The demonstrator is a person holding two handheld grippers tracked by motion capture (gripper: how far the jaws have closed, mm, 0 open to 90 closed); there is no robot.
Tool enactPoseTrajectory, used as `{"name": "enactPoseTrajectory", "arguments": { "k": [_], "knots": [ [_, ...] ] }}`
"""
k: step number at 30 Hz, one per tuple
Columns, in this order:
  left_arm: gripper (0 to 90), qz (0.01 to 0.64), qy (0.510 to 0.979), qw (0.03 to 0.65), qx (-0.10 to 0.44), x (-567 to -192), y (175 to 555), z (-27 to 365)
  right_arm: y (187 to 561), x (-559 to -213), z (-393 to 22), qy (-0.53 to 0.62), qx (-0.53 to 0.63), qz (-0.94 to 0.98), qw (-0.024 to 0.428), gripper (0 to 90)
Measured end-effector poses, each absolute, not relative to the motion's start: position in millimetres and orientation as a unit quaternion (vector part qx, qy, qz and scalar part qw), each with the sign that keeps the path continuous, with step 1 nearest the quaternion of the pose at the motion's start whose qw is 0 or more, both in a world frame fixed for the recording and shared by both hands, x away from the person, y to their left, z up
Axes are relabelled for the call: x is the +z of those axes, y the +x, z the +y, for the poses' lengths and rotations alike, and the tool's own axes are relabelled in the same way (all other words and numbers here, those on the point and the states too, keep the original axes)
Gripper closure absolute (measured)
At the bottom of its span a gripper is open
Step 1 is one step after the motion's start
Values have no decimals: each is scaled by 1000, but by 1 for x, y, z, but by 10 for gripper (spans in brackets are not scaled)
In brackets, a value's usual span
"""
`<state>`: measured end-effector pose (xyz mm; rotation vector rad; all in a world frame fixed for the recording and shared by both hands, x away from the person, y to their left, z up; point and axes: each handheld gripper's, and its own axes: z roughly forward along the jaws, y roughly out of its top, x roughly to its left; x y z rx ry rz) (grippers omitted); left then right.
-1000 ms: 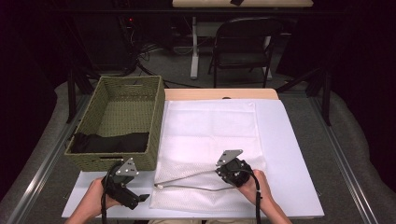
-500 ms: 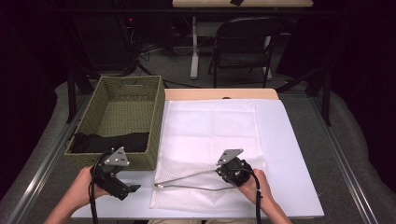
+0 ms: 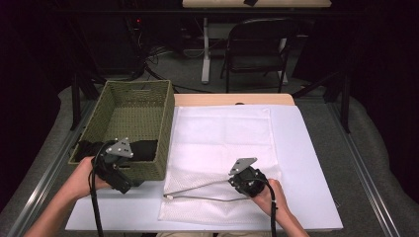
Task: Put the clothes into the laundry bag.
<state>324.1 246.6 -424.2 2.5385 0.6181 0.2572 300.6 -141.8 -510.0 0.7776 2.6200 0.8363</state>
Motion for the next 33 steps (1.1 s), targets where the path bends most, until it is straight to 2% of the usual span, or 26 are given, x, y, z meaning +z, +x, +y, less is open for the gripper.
{"name": "enactPoseTrajectory", "arguments": {
  "k": [16, 24, 33],
  "knots": [
    [1, 217, 939, 244, 108, -399, 373, 260, 301, -510, -142, 268, 290, 909, 136, 882],
    [14, 209, 945, 217, 122, -396, 388, 258, 301, -509, -142, 269, 293, 908, 132, 882],
    [24, 216, 952, 185, 113, -401, 407, 261, 302, -509, -142, 269, 293, 908, 128, 882]
  ]
}}
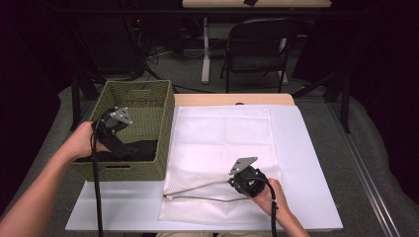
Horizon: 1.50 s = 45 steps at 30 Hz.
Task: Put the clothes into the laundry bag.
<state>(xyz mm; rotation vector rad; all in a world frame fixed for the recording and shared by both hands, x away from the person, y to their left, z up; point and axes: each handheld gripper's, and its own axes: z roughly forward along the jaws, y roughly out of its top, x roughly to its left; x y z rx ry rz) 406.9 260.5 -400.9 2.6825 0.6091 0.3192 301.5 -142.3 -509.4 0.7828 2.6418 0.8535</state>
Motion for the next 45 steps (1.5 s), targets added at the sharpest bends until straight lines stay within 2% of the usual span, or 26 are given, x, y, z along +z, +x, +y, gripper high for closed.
{"name": "enactPoseTrajectory", "arguments": {
  "k": [8, 22, 45],
  "knots": [
    [25, 215, 955, 170, 110, -414, 416, 261, 302, -510, -143, 272, 293, 907, 130, 881],
    [87, 210, 967, 118, 86, -442, 430, 259, 303, -510, -144, 270, 288, 909, 136, 881],
    [276, 197, 975, 94, 29, -468, 443, 256, 303, -510, -145, 271, 286, 909, 137, 881]
  ]
}}
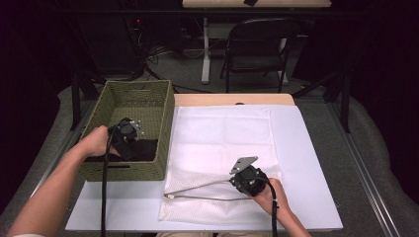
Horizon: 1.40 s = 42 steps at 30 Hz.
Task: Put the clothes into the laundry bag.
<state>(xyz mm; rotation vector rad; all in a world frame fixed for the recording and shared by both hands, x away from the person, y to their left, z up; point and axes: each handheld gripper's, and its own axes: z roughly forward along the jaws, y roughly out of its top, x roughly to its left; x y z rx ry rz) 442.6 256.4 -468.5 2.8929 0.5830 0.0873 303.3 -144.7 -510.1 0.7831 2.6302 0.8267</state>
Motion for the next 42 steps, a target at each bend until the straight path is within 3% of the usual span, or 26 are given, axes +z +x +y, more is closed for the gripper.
{"name": "enactPoseTrajectory", "arguments": {
  "k": [24, 35, 42],
  "knots": [
    [381, 193, 978, 83, 9, -476, 448, 259, 302, -510, -143, 268, 283, 911, 137, 880],
    [583, 199, 976, 86, 6, -480, 447, 260, 301, -510, -142, 268, 281, 912, 134, 880],
    [661, 186, 978, 92, 1, -476, 444, 263, 302, -511, -143, 265, 280, 913, 132, 880]
  ]
}}
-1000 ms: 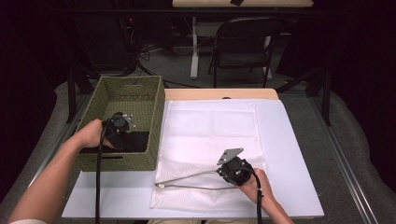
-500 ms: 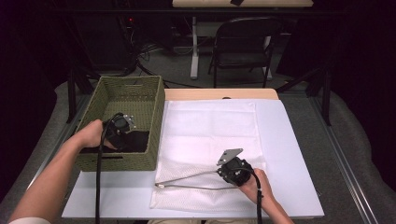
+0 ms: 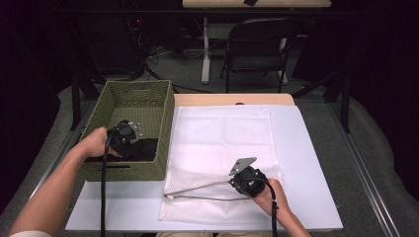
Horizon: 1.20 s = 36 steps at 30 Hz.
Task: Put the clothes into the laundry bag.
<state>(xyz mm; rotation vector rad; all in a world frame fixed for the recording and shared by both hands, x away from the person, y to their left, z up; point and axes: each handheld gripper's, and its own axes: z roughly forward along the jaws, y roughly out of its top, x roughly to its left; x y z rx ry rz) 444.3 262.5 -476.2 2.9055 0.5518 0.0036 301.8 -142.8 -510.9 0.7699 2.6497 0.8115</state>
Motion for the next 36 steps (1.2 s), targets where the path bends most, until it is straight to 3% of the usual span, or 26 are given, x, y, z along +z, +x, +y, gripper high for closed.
{"name": "enactPoseTrajectory", "arguments": {
  "k": [36],
  "knots": [
    [730, 177, 975, 109, 71, -431, 423, 273, 301, -511, -144, 264, 286, 912, 133, 881]
  ]
}}
